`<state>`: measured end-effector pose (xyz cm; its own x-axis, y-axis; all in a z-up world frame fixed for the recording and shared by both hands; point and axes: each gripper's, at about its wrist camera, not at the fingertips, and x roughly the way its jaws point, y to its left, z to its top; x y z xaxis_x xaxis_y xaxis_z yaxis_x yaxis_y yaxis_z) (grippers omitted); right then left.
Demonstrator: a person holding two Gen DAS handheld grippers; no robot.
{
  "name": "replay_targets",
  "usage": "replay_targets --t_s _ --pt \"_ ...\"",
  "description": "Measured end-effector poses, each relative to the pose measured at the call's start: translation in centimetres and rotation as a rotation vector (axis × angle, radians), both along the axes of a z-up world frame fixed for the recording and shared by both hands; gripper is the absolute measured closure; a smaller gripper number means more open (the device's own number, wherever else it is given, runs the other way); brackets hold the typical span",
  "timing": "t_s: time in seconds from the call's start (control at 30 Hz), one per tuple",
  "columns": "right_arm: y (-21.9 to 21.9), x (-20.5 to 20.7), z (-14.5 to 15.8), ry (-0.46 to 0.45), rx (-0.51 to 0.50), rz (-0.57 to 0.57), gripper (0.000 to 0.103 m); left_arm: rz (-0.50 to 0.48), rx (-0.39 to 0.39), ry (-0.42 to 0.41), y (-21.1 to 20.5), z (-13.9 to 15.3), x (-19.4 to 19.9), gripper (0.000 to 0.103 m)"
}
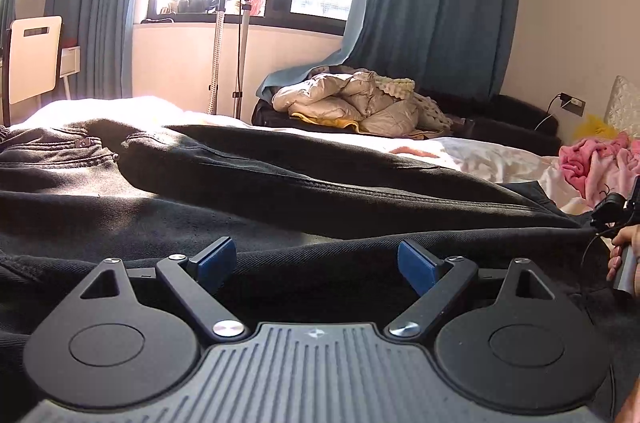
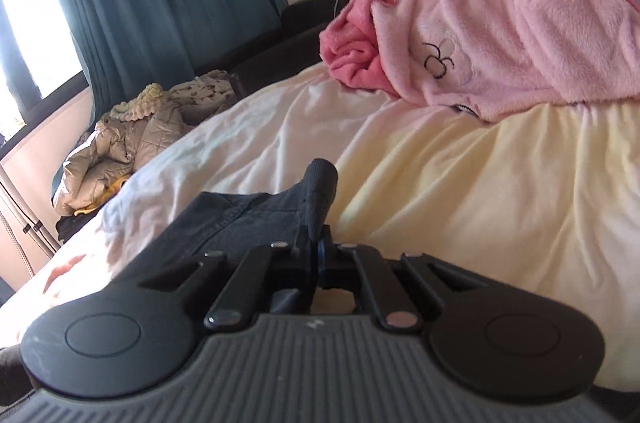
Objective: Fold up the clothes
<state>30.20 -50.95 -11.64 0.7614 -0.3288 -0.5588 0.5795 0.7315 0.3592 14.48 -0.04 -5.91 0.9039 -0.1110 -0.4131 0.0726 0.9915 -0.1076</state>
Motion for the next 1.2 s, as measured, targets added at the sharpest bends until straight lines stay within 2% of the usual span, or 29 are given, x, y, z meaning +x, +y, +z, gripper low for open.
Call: replay_targets --t_s 0.07,0.1,0.2,0.3,0.33,0.53,0.63,0.93,1.07,1.2 --pt "-0.9 -0.5 -2.2 0.014 0.066 -0.003 0.097 -0.008 0.007 0.002 -0.2 -0.3 0.1 0.013" --pt "-0.8 -0.6 -2.2 0.011 0.066 0.001 0.096 -0.007 0.014 0.007 -0.3 -0.4 0.2 0.013" --pt "-0.2 -0.7 -1.0 0.025 0.030 0.020 0.090 -0.008 0.019 0.014 -0.5 -0.4 0.3 0.013" --pt "1.0 -1.5 1.2 0.064 -0.038 0.052 0.073 -0.014 0.015 0.014 -0.4 0.0 -0.1 0.013" --pt "1.4 -2.0 1.8 0.073 -0.060 0.075 0.071 -0.016 0.012 0.013 -0.3 0.2 -0.3 0.013" --pt "3.8 -7.5 4.6 0.061 -0.112 0.200 0.071 -0.043 -0.072 0.015 1.1 1.8 -3.1 0.013" --pt "5.7 -10.3 5.8 0.053 -0.157 0.262 0.071 -0.041 -0.088 0.011 1.6 2.3 -4.8 0.013" --pt "12.7 -18.7 9.9 -0.035 -0.223 0.436 0.071 -0.055 -0.017 -0.081 1.0 4.2 -9.7 0.013" --pt "15.5 -21.8 11.2 -0.087 -0.243 0.527 0.071 -0.040 0.021 -0.066 0.5 3.5 -9.9 0.012" --pt "17.2 -23.9 11.1 -0.099 -0.237 0.590 0.071 -0.014 0.041 -0.052 0.4 3.3 -9.9 0.012"
